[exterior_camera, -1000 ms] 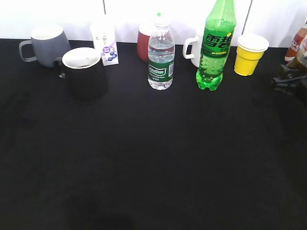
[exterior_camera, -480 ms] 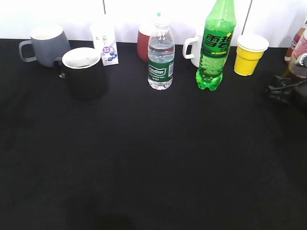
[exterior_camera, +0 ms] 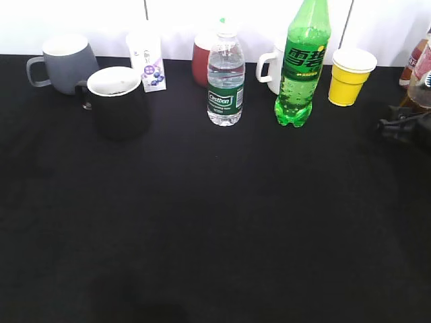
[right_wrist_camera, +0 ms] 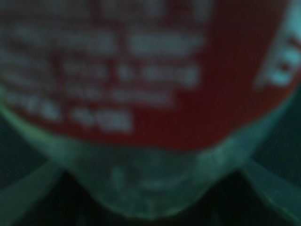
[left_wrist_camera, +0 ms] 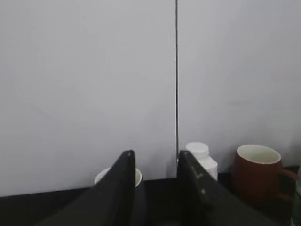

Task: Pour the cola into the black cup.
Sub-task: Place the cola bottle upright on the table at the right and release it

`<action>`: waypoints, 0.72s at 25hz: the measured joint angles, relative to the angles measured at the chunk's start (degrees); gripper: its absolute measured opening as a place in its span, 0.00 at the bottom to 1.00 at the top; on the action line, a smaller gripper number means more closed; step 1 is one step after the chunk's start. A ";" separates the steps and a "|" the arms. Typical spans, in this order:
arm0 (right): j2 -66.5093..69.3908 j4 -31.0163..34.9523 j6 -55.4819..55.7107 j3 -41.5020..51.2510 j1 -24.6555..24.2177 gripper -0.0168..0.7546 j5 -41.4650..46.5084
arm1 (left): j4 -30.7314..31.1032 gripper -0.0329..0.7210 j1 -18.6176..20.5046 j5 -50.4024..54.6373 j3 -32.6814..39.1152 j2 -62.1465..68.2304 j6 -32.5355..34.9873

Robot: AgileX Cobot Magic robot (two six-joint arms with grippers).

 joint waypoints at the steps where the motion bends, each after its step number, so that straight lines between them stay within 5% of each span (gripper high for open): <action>1: -0.04 -0.11 0.03 0.38 0.00 0.74 0.26 | -0.05 0.36 0.00 0.12 0.00 0.00 0.00; 9: -0.06 -0.72 -0.74 0.54 0.00 0.74 0.91 | -0.05 0.36 0.00 0.12 0.00 0.04 0.00; 12: -0.28 -11.11 -2.11 0.63 0.00 0.85 0.44 | -0.05 0.36 0.00 0.12 0.00 0.04 0.00; 18: -0.45 -7.44 -2.73 0.68 0.00 0.88 0.13 | -0.11 0.36 0.00 0.12 0.00 0.04 0.00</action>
